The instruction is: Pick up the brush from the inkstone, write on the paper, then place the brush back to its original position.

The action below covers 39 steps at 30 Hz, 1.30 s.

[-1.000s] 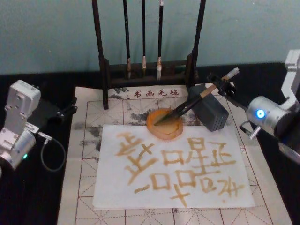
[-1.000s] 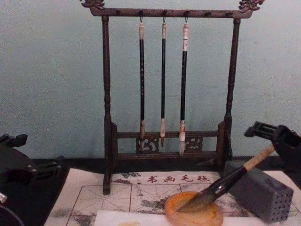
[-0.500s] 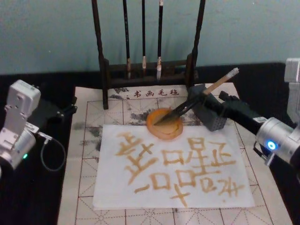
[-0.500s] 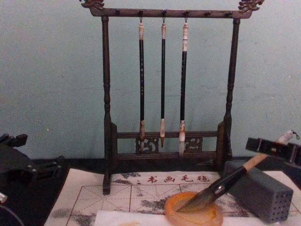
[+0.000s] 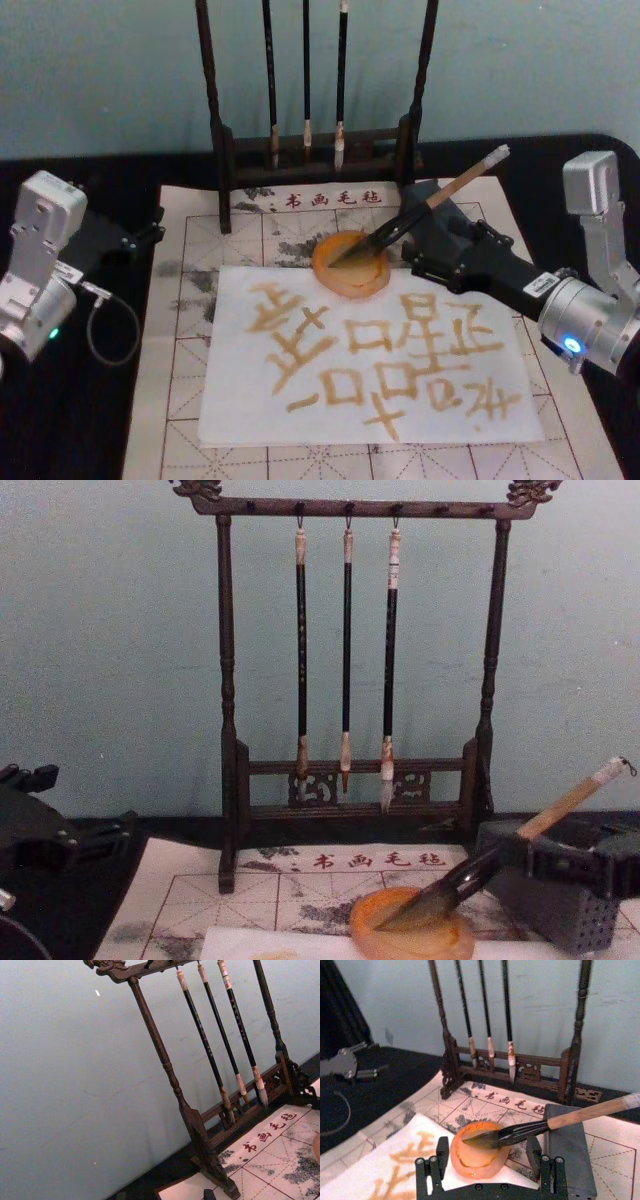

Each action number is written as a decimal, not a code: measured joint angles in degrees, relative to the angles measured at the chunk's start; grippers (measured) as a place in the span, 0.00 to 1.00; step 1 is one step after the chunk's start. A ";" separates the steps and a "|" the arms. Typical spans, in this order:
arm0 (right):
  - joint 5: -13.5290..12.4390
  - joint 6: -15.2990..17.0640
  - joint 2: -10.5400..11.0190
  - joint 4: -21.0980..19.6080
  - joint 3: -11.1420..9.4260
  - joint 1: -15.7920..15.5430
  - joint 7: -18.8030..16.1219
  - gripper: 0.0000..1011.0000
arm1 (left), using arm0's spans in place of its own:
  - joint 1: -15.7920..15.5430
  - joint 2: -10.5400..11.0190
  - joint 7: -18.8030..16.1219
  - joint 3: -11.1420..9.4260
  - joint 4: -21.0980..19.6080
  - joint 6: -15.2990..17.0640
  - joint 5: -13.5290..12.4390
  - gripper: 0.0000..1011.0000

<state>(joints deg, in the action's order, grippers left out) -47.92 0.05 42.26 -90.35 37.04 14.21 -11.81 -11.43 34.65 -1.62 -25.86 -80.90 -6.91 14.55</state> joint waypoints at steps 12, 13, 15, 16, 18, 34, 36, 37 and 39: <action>8.78 -3.64 -0.67 1.84 1.74 -0.35 -0.91 0.99 | 0.00 0.00 0.00 0.00 0.00 0.00 0.00 0.99; 9.24 -3.80 -0.74 1.94 1.79 -0.36 -0.89 0.99 | 0.00 0.00 0.00 0.00 0.00 0.00 0.00 0.99; 10.33 -4.11 -0.93 2.19 1.91 -0.39 -0.84 0.99 | 0.00 0.00 0.00 0.00 0.00 0.00 0.00 0.99; 10.33 -4.11 -0.93 2.19 1.92 -0.39 -0.85 0.99 | 0.00 0.00 0.00 0.00 0.00 0.00 0.00 0.99; 10.30 -4.12 -0.92 2.19 1.92 -0.39 -0.84 0.99 | 0.00 0.00 0.00 0.00 0.00 0.00 0.00 0.99; 9.80 -3.99 -0.85 2.10 1.88 -0.36 -0.76 0.99 | 0.00 0.00 0.00 0.00 0.00 0.00 0.00 0.99; 9.77 -3.98 -0.84 2.09 1.88 -0.35 -0.76 0.99 | 0.00 0.00 0.00 0.00 0.00 0.00 0.00 0.99; 9.75 -3.96 -0.84 2.08 1.87 -0.35 -0.76 0.99 | 0.00 0.00 0.00 0.00 0.00 0.00 0.00 0.99; 9.72 -3.95 -0.83 2.07 1.86 -0.34 -0.76 0.99 | 0.00 0.00 0.00 0.00 0.00 0.00 0.00 0.99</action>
<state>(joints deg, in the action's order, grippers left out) -38.20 -3.91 41.44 -88.28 38.90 13.87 -12.57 -11.43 34.65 -1.62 -25.86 -80.90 -6.91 14.55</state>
